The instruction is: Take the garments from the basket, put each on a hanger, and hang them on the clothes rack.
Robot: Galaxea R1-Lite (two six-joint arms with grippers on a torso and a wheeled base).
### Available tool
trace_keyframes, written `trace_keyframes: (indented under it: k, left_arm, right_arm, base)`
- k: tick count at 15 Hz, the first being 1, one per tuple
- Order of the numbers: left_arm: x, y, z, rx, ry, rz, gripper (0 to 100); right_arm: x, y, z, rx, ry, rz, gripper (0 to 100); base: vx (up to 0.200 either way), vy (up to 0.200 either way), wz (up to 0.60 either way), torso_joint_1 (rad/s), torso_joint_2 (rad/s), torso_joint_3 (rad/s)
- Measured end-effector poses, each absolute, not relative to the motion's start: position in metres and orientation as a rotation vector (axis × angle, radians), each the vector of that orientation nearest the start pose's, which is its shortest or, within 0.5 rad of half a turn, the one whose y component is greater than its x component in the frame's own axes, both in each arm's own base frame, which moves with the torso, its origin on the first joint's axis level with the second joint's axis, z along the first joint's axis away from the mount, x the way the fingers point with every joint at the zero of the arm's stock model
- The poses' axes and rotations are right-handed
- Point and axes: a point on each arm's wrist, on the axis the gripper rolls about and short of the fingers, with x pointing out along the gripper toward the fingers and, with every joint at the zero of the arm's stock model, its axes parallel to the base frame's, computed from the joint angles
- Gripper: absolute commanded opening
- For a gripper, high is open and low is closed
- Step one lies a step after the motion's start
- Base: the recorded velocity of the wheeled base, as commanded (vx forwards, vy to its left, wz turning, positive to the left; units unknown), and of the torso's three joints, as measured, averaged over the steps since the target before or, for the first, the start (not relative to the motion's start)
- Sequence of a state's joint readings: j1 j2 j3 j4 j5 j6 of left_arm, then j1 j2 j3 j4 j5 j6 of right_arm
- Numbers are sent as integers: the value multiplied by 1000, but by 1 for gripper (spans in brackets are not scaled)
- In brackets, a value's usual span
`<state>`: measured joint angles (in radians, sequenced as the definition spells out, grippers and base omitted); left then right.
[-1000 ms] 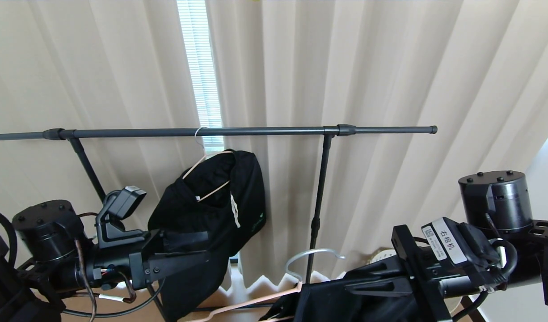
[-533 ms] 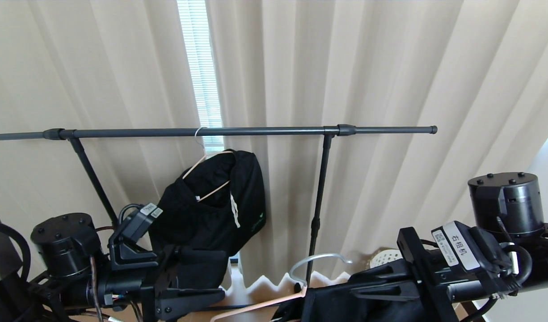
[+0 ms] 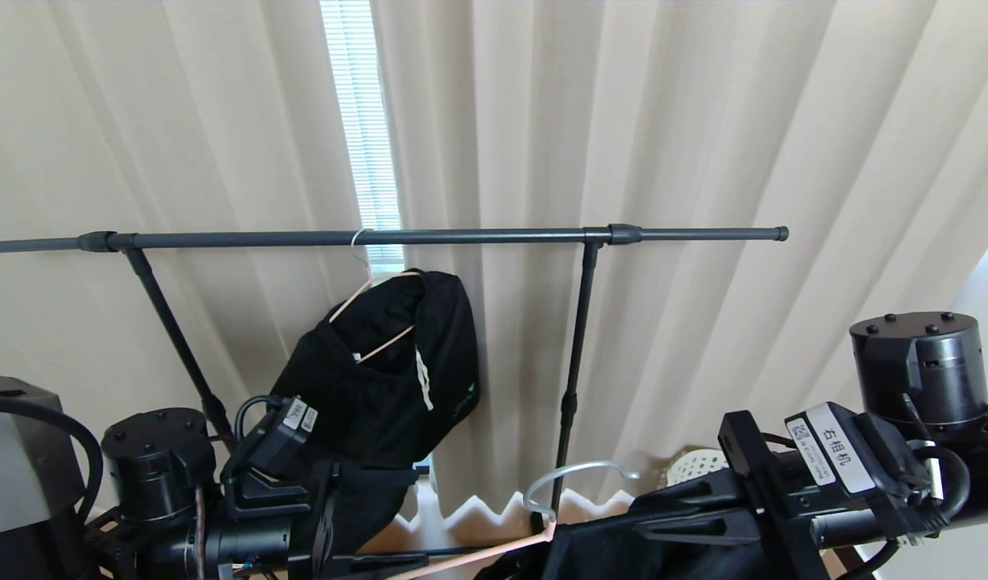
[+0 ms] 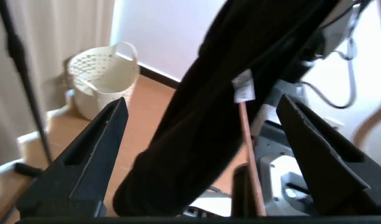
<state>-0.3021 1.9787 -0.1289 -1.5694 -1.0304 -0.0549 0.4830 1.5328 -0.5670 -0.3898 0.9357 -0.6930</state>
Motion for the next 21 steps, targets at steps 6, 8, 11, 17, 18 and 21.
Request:
trace_keyframes:
  k: [6,8,11,17,18,21]
  left_arm:
    - [213,-89,59,-149,334,-1281,100]
    - [217,-83,59,-155,328,-1252,100]
    - [225,-65,57,-203,333,-1289,100]
    - [222,-70,30,-213,419,-1336,100]
    - [220,-74,27,-215,437,-1354,100]
    - [215,-85,23,-218,470,-1394,100]
  right_arm:
    - [190,120,150,-406,92,1532,0]
    - [188,118,153,-385,69,1559,0]
    - [190,113,159,-353,59,1556,0]
    - [196,108,175,-243,49,1486,0]
    - [197,108,177,-221,50,1480,0]
    - [195,107,179,-196,58,1475,0]
  base:
    - [0,0,0,0,0,0]
    - [0,0,0,0,0,0]
    - [0,0,0,0,0,0]
    - [0,0,0,0,0,0]
    - [0,0,0,0,0,0]
    - [0,0,0,0,0,0]
